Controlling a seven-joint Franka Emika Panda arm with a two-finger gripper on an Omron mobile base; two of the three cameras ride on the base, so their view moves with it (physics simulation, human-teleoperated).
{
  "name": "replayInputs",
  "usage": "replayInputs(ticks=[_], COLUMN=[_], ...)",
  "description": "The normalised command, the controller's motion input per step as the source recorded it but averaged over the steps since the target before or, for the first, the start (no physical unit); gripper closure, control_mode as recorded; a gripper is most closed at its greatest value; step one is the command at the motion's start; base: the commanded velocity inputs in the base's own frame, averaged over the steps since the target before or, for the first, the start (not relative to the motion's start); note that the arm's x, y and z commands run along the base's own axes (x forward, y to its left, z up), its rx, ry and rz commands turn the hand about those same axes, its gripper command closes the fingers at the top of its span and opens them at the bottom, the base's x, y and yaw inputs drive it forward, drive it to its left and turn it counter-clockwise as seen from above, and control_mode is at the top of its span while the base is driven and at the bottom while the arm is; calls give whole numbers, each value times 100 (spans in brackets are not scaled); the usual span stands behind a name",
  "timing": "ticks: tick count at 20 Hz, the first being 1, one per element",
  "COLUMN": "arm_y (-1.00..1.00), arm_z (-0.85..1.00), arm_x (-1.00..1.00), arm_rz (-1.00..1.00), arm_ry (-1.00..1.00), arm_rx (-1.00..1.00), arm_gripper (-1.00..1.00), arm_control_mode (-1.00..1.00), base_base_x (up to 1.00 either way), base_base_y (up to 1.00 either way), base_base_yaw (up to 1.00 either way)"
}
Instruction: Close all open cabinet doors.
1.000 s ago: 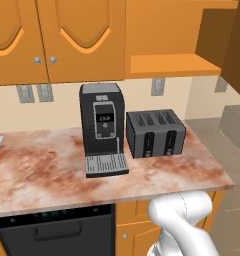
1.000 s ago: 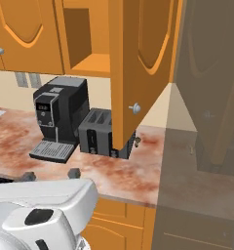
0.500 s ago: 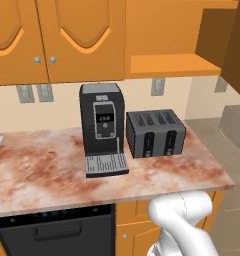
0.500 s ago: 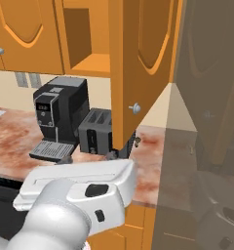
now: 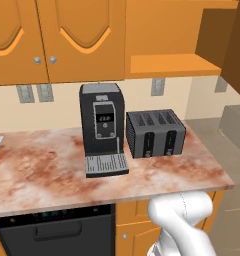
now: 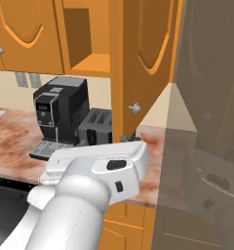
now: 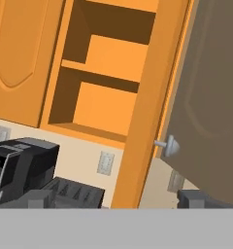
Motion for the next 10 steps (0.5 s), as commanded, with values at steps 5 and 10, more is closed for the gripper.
replayInputs(ticks=[5, 10], arm_y=[-2, -8], arm_z=[0, 0], arm_x=[27, 26], arm_rz=[0, 0], arm_ry=[-2, 0], arm_rx=[0, 0], arm_gripper=[-100, -100], arm_control_mode=[-100, -100], base_base_x=[0, 0], base_base_y=[0, 0], base_base_yaw=[0, 0])
